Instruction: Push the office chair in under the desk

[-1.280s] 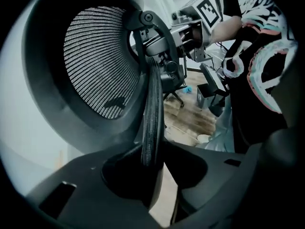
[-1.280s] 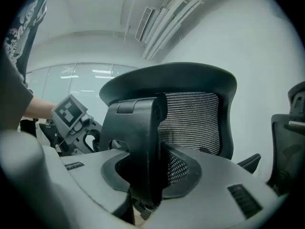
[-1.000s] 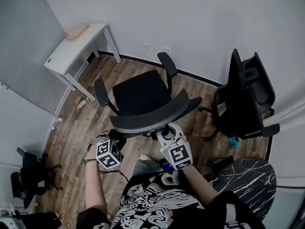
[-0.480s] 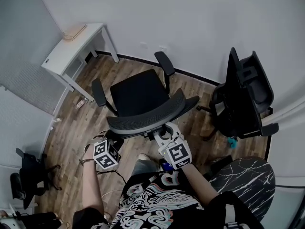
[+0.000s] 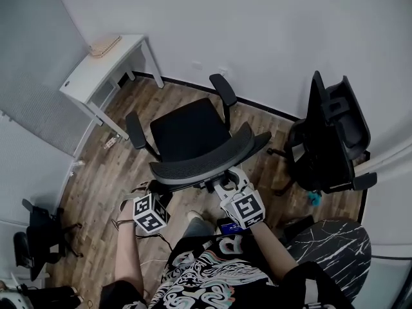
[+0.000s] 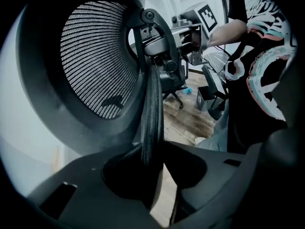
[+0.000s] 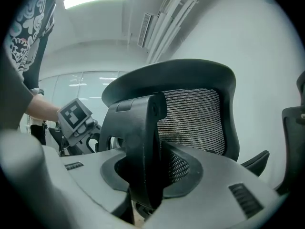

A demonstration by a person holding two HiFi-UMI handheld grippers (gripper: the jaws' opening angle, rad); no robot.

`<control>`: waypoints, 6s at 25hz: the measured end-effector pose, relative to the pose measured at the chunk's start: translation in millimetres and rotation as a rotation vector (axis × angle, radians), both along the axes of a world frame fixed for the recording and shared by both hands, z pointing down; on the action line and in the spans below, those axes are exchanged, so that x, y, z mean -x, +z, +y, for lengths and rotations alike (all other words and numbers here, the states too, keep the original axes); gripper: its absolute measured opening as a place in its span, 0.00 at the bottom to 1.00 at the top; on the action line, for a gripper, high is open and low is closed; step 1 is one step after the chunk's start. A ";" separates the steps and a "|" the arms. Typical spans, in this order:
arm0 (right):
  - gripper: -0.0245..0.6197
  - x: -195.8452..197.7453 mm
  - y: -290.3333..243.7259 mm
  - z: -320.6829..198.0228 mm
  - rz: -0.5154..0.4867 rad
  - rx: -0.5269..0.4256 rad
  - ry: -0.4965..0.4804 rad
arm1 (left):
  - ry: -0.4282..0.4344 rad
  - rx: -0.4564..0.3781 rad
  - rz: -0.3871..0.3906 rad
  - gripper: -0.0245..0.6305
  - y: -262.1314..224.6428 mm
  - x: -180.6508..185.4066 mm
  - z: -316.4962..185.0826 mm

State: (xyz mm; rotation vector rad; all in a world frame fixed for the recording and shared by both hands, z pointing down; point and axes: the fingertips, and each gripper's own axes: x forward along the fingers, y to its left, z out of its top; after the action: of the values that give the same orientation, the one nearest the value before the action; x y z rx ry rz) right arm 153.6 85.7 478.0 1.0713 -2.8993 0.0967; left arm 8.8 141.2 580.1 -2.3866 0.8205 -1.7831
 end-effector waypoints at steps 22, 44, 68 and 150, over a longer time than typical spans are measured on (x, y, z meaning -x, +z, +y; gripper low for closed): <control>0.20 -11.0 -2.2 -21.3 -0.029 0.016 -0.060 | -0.047 -0.016 0.002 0.27 -3.0 -15.3 -12.0; 0.20 15.7 -0.8 -39.8 -0.032 0.005 -0.072 | -0.015 -0.125 0.041 0.27 -1.2 10.8 -33.9; 0.20 87.1 1.3 -64.3 -0.025 0.042 -0.084 | 0.048 -0.161 0.132 0.25 -0.3 77.6 -54.7; 0.21 232.4 -4.1 -193.3 -0.017 -0.068 -0.069 | 0.164 -0.264 0.084 0.23 -2.3 223.5 -189.5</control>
State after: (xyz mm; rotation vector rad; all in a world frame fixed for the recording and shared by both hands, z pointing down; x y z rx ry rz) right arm -78.7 -107.6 474.0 0.9832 -2.9711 0.0048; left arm -214.8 -48.3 577.8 -2.2944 0.7869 -1.4264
